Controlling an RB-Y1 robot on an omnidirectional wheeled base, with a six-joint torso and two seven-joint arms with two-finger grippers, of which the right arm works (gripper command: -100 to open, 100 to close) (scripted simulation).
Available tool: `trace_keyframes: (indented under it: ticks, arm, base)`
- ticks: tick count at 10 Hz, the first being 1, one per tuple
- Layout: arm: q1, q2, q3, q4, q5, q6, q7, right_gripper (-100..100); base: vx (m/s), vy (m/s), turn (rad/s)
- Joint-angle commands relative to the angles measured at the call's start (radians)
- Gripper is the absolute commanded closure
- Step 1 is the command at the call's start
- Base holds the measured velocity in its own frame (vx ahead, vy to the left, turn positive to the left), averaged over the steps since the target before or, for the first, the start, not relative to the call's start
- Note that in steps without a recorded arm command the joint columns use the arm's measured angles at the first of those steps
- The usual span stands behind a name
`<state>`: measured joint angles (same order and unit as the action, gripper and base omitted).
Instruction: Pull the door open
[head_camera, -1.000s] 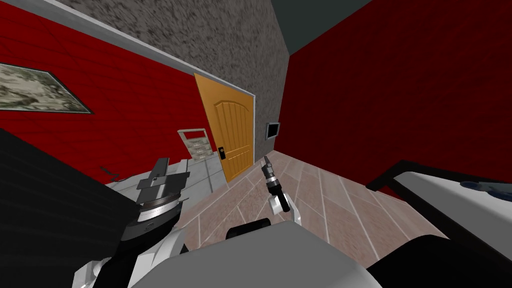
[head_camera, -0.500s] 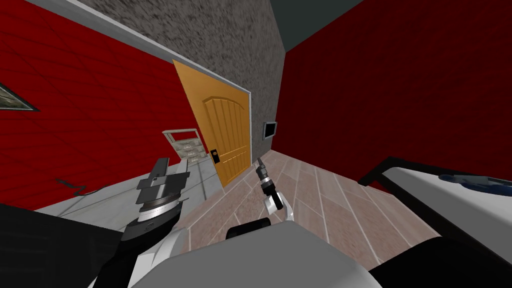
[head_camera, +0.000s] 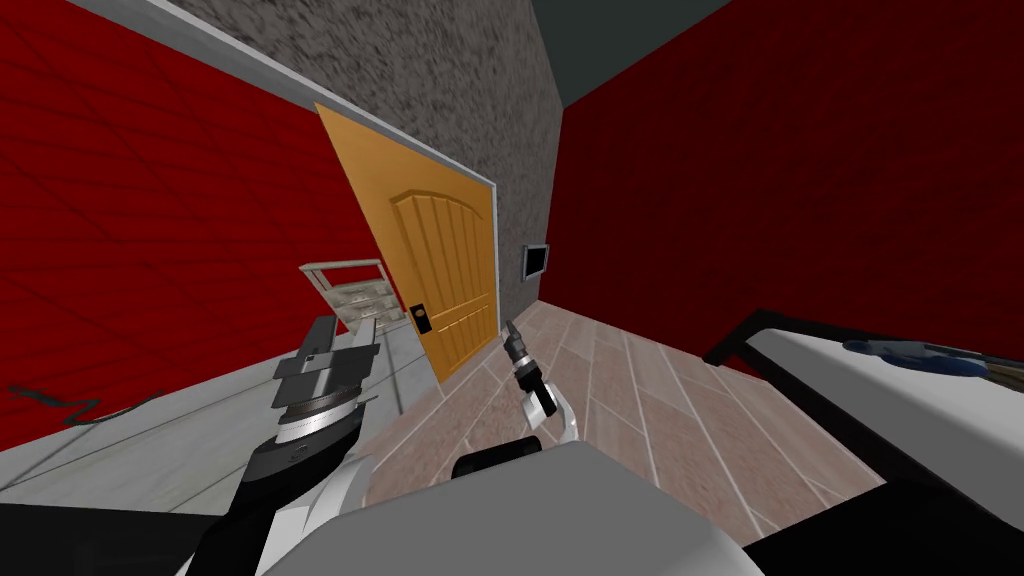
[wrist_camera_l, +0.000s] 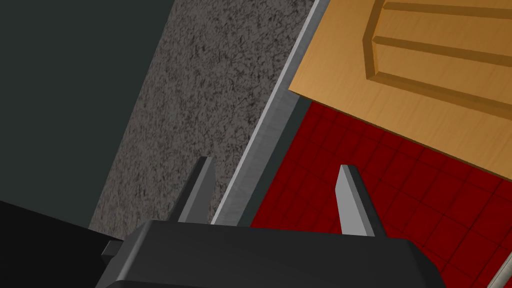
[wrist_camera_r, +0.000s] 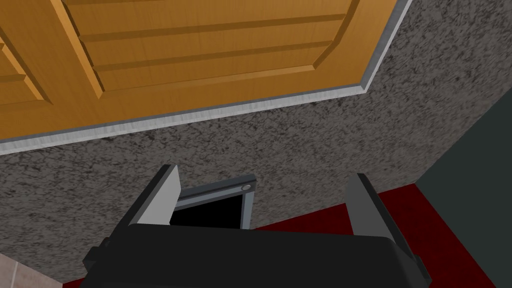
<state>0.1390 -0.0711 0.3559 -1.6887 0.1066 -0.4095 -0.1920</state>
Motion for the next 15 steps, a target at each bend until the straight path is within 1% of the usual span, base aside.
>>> trace_keyframes:
  ticks: [1, 2, 3, 4, 5, 6, 7, 8, 12, 13, 14, 15]
  arm:
    - [-0.023, 0.005, 0.023, 0.033, 0.001, 0.005, -0.002, -100]
    - [-0.048, 0.005, 0.049, 0.075, 0.001, 0.007, -0.006, -100]
    - [-0.061, 0.006, 0.062, 0.096, 0.0, 0.009, -0.008, -100]
    - [-0.087, 0.008, 0.088, 0.137, 0.0, 0.011, -0.013, -100]
    - [-0.1, 0.009, 0.101, 0.158, 0.0, 0.012, -0.015, -100]
    - [-0.125, 0.013, 0.127, 0.199, -0.001, 0.014, -0.019, -100]
    - [-0.137, 0.014, 0.139, 0.219, -0.001, 0.016, -0.022, -100]
    - [-0.162, 0.018, 0.165, 0.259, -0.002, 0.018, -0.026, -100]
    - [-0.21, 0.028, 0.213, 0.336, -0.003, 0.022, -0.034, -100]
    - [-0.233, 0.033, 0.237, 0.374, -0.003, 0.025, -0.038, -100]
    - [-0.245, 0.036, 0.249, 0.393, -0.003, 0.026, -0.04, -100]
    - [-0.266, 0.043, 0.27, 0.427, -0.004, 0.028, -0.044, -100]
  base:
    - [0.099, 0.011, -0.093]
    - [0.138, 0.014, -0.131]
    - [0.14, 0.029, -0.105]
    - [0.159, 0.065, -0.153]
    - [0.139, 0.053, -0.133]
    - [0.135, 0.052, -0.117]
    - [0.136, 0.077, -0.091]
    - [0.129, 0.081, -0.154]
    - [0.094, 0.076, -0.071]
    - [0.102, 0.094, -0.091]
    - [0.093, 0.121, -0.076]
    - [0.088, 0.145, -0.109]
